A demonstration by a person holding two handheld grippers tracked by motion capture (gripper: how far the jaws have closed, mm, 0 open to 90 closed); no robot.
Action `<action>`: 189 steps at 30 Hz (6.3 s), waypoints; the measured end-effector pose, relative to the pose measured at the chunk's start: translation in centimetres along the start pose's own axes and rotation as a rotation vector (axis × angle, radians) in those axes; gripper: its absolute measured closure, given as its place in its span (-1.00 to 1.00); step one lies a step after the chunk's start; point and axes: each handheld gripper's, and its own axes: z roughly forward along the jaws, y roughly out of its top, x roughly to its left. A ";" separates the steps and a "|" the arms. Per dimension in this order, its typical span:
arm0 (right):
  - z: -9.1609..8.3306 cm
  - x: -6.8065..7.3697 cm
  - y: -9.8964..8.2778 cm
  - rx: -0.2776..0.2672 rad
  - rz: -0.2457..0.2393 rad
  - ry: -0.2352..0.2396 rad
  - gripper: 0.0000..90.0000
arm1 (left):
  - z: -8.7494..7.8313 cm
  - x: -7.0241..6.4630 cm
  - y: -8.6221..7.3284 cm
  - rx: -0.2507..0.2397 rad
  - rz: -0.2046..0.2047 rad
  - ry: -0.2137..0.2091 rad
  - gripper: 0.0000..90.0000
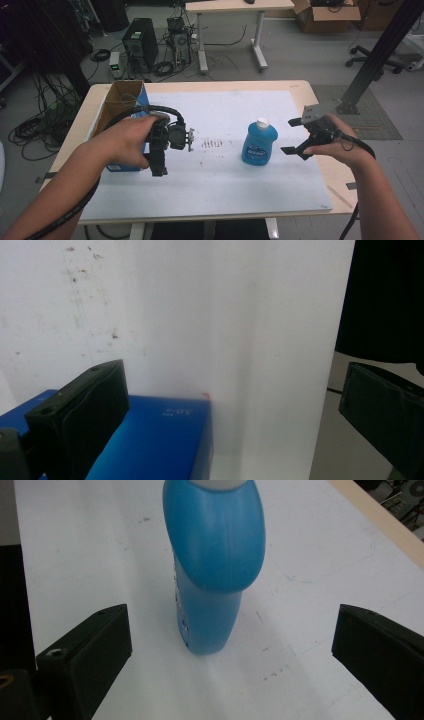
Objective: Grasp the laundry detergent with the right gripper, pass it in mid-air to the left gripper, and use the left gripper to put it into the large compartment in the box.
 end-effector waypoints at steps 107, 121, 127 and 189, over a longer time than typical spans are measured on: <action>10.9 0.9 -4.4 -0.308 0.139 0.044 -0.29 | 0.7 -0.1 -0.9 0.007 -0.007 -0.030 -0.99; 10.9 1.2 -4.6 -0.331 0.120 0.045 0.00 | 0.4 0.0 -0.6 -0.003 -0.005 -0.024 -0.99; 8.9 1.8 -3.0 -0.357 0.073 0.056 0.00 | -0.1 0.1 -0.2 0.000 0.000 -0.016 -0.99; 14.8 10.4 5.7 -0.332 -0.184 0.346 0.00 | -1.9 0.1 4.7 -0.087 0.066 -0.037 -1.00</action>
